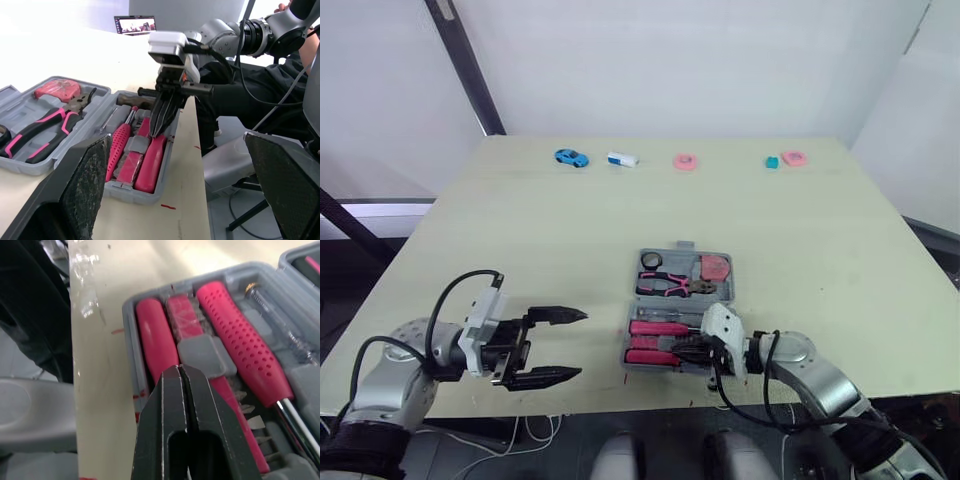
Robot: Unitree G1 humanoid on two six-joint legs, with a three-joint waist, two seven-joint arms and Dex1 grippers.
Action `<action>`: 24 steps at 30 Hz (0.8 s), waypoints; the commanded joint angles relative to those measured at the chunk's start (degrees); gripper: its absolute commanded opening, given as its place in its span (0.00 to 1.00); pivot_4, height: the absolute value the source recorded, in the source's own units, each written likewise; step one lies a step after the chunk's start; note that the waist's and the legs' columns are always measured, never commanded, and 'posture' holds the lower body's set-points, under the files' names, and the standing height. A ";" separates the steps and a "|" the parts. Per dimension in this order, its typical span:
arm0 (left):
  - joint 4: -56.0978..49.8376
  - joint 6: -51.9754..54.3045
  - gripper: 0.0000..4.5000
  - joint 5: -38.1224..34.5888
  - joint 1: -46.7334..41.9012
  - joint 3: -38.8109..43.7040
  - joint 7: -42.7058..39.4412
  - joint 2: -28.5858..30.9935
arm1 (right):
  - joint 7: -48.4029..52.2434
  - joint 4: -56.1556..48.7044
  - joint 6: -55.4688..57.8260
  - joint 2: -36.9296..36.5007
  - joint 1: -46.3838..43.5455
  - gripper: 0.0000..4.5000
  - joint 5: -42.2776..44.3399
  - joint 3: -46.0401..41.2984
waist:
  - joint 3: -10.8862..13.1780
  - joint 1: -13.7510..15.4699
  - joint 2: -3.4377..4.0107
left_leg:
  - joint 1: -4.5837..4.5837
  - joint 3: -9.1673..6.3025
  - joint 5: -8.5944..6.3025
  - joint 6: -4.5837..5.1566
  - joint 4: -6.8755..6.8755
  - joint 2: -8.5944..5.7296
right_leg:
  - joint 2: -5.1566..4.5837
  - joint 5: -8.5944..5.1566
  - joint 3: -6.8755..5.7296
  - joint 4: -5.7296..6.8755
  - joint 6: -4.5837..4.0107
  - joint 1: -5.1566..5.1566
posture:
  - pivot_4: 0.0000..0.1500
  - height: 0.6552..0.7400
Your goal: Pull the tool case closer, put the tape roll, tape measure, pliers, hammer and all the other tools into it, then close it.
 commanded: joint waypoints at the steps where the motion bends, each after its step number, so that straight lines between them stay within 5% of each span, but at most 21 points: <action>1: -0.04 -0.17 1.00 0.38 -0.09 1.74 -3.23 -0.61 | 0.85 6.46 -2.27 -1.09 0.59 0.01 -6.03 4.33 | 0.00 0.00 -0.01 | 0.11 0.00 0.00 0.00 -0.02 0.00 | 0.00 -0.01 0.00 -0.01 0.00 0.10 | 1.00 1.00; 10: -0.48 -0.57 1.00 2.36 1.62 3.04 -1.58 -4.00 | 1.01 13.09 -10.17 -1.30 0.94 0.01 -12.28 7.47 | -0.64 0.00 -0.03 | 1.52 0.08 -0.02 -0.01 -0.28 0.03 | -0.06 -0.23 0.03 -0.14 0.09 1.27 | 1.00 1.00; 16: -1.62 2.96 1.00 1.84 2.51 6.87 8.48 -9.38 | -2.33 0.73 -8.38 4.47 4.87 0.01 3.59 -7.76 | -0.67 0.23 0.03 | 1.42 0.06 -0.02 -0.02 -0.28 0.05 | -0.12 -0.23 0.02 -0.14 0.07 1.28 | 1.00 1.00; 24: -6.41 4.81 1.00 8.72 3.43 8.29 30.19 -18.97 | -6.51 -13.98 -0.10 0.95 10.97 0.01 12.85 -20.75 | -0.50 0.27 0.16 | 1.33 0.04 -0.02 -0.02 -0.35 0.01 | -0.10 -0.22 0.04 -0.20 0.09 1.25 | 1.00 1.00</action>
